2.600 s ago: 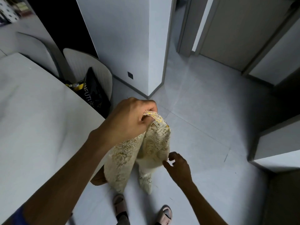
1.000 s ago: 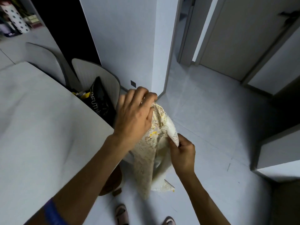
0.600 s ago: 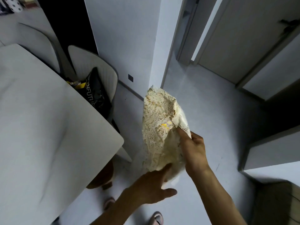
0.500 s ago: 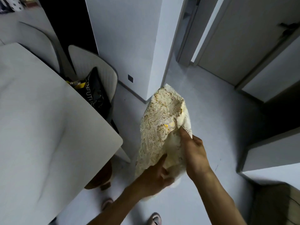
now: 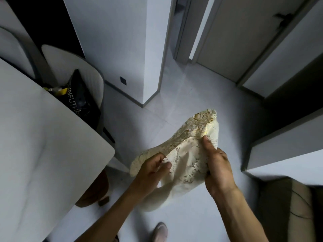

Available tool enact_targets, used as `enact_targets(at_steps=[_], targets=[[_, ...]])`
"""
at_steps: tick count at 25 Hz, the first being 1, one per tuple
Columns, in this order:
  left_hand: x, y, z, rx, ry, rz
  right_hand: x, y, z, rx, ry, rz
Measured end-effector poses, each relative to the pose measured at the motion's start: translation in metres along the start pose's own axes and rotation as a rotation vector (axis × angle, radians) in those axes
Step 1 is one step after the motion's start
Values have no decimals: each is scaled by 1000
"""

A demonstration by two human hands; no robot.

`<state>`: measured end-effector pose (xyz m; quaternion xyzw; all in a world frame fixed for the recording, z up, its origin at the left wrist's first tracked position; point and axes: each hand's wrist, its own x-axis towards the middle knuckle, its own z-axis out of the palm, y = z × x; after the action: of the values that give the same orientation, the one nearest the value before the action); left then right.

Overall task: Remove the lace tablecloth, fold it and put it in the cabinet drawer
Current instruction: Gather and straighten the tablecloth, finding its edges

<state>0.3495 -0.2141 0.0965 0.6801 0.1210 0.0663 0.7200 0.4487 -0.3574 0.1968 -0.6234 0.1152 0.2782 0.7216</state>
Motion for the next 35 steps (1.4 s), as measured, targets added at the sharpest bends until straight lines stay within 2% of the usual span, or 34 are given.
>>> enact_targets(at_steps=[2, 4, 6, 8, 11, 12, 13, 15, 16, 17, 18, 19, 20, 21, 23, 26, 32, 35], targets=[[-6, -4, -6, -5, -33, -15, 5, -3, -6, -4, 136, -40], [-12, -10, -11, 84, -131, -132, 10, -5, -9, 28, 201, -87], [-19, -22, -13, 273, -228, -292, 11, -3, -9, 45, 189, -124], [-24, -35, -12, 362, -255, -408, 10, -2, -9, 26, 161, -139], [-23, -37, -23, 345, -234, -433, 23, -9, -24, 2, 151, -220], [-20, -30, -27, 362, -243, -414, 31, -15, -33, -56, 200, -260], [-17, -19, -31, 385, -256, -396, 40, -20, -42, -272, 286, -313], [-8, 8, -36, 430, -307, -343, 53, -24, -58, -963, 499, -461], [-3, 23, -35, 471, -343, -302, 54, -21, -59, -1180, 468, -627], [2, 38, -31, 523, -379, -261, 51, -17, -55, -1262, 261, -793], [7, 52, -26, 559, -418, -227, 46, -13, -48, -1271, -69, -882], [11, 64, -19, 557, -464, -194, 39, -6, -37, -1254, -416, -846], [15, 74, -12, 519, -510, -158, 32, 0, -26, -1241, -683, -685], [18, 81, -6, 469, -554, -124, 30, 6, -20, -1224, -831, -542], [19, 87, 2, 401, -608, -106, 31, 7, -11, -1224, -903, -482], [9, 82, -4, 434, -607, -182, 33, 0, -7, -1271, -964, -645], [-18, 38, -52, 424, -486, -329, 16, -13, -10, -1089, -846, -661], [-37, -1, -78, 610, -442, -440, 9, -28, -14, -1064, -821, -710]])
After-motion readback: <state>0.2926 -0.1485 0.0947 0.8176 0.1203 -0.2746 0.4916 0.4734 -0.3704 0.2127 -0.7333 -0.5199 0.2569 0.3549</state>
